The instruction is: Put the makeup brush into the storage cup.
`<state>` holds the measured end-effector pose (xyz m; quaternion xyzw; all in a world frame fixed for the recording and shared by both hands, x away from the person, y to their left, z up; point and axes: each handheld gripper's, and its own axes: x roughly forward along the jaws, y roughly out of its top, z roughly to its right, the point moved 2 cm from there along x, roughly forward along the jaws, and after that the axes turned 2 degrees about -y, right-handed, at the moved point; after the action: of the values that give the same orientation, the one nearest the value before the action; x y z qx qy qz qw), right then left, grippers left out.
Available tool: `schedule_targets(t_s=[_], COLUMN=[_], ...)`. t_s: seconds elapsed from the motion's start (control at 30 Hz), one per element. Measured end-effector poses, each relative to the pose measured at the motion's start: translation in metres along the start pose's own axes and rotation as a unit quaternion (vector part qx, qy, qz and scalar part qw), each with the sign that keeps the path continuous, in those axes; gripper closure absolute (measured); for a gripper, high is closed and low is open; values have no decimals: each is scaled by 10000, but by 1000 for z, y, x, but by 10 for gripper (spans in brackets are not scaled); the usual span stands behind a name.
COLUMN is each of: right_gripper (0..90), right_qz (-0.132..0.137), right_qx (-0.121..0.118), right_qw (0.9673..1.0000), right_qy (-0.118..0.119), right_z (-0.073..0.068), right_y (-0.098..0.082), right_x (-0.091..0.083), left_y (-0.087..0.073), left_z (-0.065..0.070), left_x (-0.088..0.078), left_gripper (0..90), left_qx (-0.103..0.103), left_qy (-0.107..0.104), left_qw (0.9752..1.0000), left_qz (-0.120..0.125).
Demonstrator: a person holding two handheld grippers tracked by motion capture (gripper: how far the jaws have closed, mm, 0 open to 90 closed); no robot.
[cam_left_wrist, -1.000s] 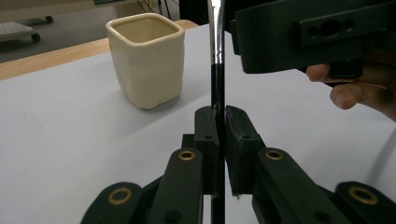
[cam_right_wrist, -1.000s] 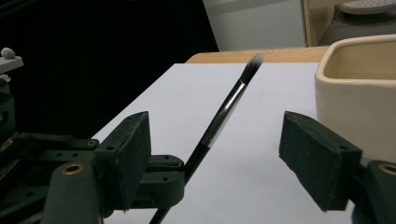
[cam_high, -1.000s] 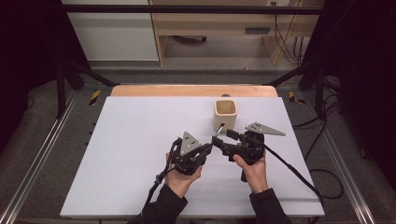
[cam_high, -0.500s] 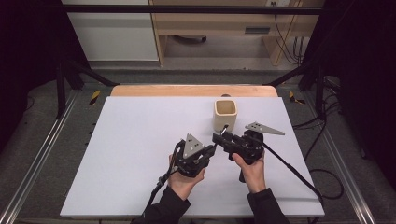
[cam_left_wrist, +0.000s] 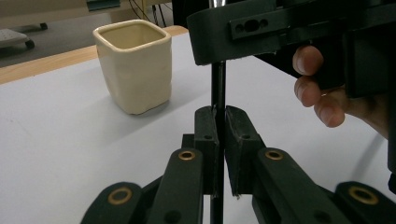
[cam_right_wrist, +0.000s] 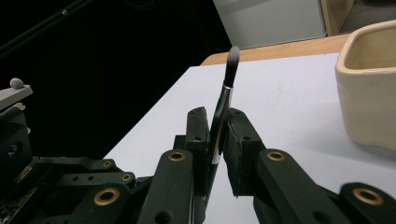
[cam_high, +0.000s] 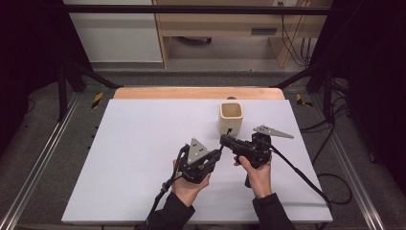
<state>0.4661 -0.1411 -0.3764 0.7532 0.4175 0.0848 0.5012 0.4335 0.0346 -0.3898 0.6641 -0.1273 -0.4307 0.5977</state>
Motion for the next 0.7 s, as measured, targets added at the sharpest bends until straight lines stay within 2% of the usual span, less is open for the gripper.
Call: schedule_targets(t_s=[0.23,0.47,0.6,0.7], right_gripper=[832,835,835,834], right_qz=[-3,11,51,130], right_qx=[15,-121,-167,-246], right_qw=[9999,9998,9997,9996], right_qy=[135,153,146,43], right_z=[-1,-2,-2,-2], right_y=[0,-1,1,4], right_x=[-2,-3,-6,-9], left_y=[0,0,1,2], left_z=[1,1,-1,-5], left_x=[0,1,-1,-3], left_gripper=[839,824,731,662], left_qx=[-10,38,79,30], left_qy=[-45,-49,-97,-239], left_qw=[10000,10000,9999,9997], left_qz=[-6,14,10,45])
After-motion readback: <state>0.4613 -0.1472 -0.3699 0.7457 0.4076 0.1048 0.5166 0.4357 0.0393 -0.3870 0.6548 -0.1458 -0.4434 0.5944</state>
